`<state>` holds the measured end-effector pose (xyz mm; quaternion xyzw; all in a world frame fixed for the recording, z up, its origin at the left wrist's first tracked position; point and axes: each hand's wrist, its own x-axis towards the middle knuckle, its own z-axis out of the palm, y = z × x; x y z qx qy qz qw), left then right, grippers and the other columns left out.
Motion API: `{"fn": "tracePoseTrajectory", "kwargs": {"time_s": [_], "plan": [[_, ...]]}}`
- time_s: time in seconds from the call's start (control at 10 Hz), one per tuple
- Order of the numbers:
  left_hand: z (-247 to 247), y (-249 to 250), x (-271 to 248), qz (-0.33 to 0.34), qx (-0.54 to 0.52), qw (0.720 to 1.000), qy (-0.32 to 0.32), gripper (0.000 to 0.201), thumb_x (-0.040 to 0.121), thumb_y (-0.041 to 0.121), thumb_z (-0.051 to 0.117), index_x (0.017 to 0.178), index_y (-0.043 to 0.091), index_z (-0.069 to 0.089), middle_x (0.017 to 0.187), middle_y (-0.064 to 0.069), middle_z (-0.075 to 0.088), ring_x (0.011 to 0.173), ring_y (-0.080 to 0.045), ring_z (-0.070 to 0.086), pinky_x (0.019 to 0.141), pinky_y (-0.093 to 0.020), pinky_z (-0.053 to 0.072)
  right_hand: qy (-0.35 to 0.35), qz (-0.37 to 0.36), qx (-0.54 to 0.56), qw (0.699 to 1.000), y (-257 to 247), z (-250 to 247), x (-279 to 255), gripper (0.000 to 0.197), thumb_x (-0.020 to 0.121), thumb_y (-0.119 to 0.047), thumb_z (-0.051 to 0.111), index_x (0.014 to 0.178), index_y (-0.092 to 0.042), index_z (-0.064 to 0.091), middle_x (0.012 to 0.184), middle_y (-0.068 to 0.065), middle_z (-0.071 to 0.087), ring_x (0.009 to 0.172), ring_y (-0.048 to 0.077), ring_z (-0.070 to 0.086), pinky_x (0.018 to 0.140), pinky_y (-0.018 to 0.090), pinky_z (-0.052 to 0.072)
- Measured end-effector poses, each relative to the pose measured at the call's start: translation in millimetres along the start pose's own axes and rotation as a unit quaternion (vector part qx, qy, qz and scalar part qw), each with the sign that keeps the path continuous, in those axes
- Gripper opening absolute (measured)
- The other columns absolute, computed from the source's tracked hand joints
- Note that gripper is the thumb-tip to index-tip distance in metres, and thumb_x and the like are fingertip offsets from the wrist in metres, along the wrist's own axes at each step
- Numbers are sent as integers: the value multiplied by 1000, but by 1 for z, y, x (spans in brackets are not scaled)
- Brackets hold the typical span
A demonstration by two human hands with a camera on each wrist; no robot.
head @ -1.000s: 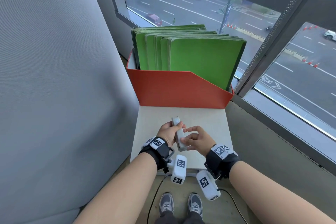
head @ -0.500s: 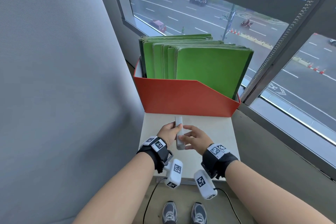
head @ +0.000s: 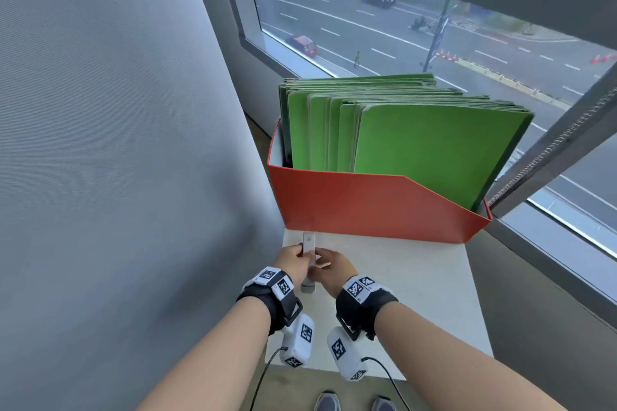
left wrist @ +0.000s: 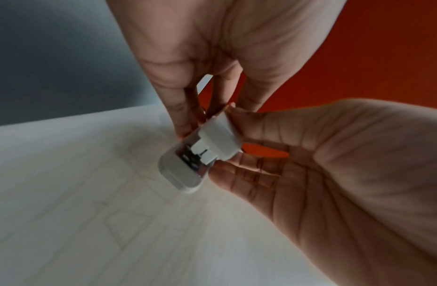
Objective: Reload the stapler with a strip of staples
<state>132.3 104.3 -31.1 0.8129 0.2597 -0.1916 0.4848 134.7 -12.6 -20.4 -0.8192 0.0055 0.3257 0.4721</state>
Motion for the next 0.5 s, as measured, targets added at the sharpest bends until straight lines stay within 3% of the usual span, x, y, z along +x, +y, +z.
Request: {"fn": "tracePoseTrajectory", "kwargs": {"time_s": [0.1,0.3,0.4,0.5], "plan": [[2,-3,2,-12,-1,1000,-1,24,90,23,49,95,13,70,88,-10,71,66,-22,60,53,-23,44,-1,11,-16,1000,5,8,7,38,75,-22,60,113,-15,62,108,16,62,88,31,64,76,33,52],[10,-4,5,-6,11,1000,11,22,84,18,49,69,13,65,69,-11,63,56,-25,55,55,-27,47,14,19,-46,999,9,11,12,27,78,-13,55,104,-13,64,108,20,58,90,34,63,82,36,53],[9,-6,5,-9,16,1000,13,22,84,24,48,75,13,66,72,-11,65,56,-26,59,56,-29,51,16,23,-52,998,8,7,9,33,83,-17,54,115,-13,61,115,20,57,98,34,62,88,35,51],[11,-7,1,-8,37,999,27,32,83,40,49,88,13,65,92,-12,69,79,-31,66,76,-34,54,24,20,-58,998,3,-6,0,53,86,-29,58,135,-12,47,127,14,56,112,29,58,93,31,45]]}}
